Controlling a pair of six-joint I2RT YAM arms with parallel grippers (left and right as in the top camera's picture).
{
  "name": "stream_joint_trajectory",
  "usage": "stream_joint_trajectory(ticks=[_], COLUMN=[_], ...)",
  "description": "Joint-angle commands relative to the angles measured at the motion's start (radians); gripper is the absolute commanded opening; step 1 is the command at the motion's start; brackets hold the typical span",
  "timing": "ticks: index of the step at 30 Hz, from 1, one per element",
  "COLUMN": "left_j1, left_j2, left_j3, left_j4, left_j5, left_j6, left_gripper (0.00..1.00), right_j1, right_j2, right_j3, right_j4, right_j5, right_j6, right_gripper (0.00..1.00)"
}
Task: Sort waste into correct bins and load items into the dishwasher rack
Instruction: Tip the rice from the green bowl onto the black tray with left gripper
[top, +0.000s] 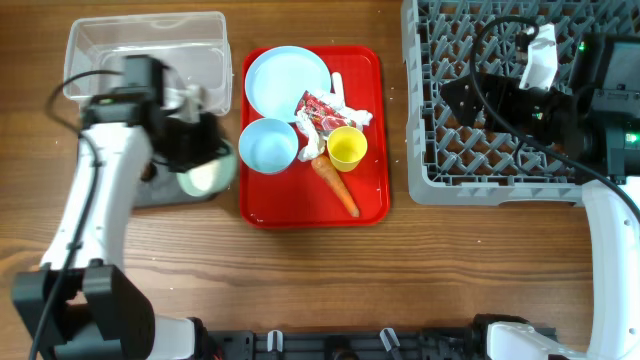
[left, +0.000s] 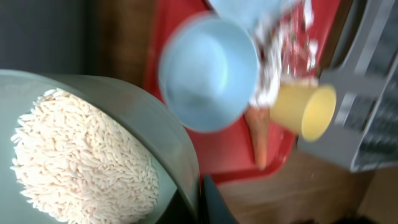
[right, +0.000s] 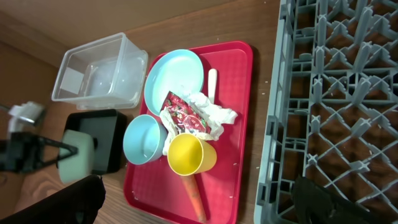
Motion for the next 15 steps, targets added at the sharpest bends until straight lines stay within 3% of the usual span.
stream_joint_trajectory(ticks=[1,10,15], left_j1=[0.156,0.363,0.415], left_j2=[0.008,0.138,0.261], left_j3=[0.016,0.015,0.015], left_j4=[0.039,0.106,0.12], left_j5=[0.209,0.638,0.809], left_j6=[0.111,0.327,0.34], left_gripper=[0.04,0.04,0.04], right_j1=[0.004,0.004,0.004], right_j2=[0.008,0.008,0.008], right_j3=[0.013,0.013,0.013], right_j4=[0.001,-0.004,-0.009], right_j5=[0.01,0.009,0.009], right_j6=[-0.004,-0.003,-0.002], right_gripper=[1.0,1.0,1.0])
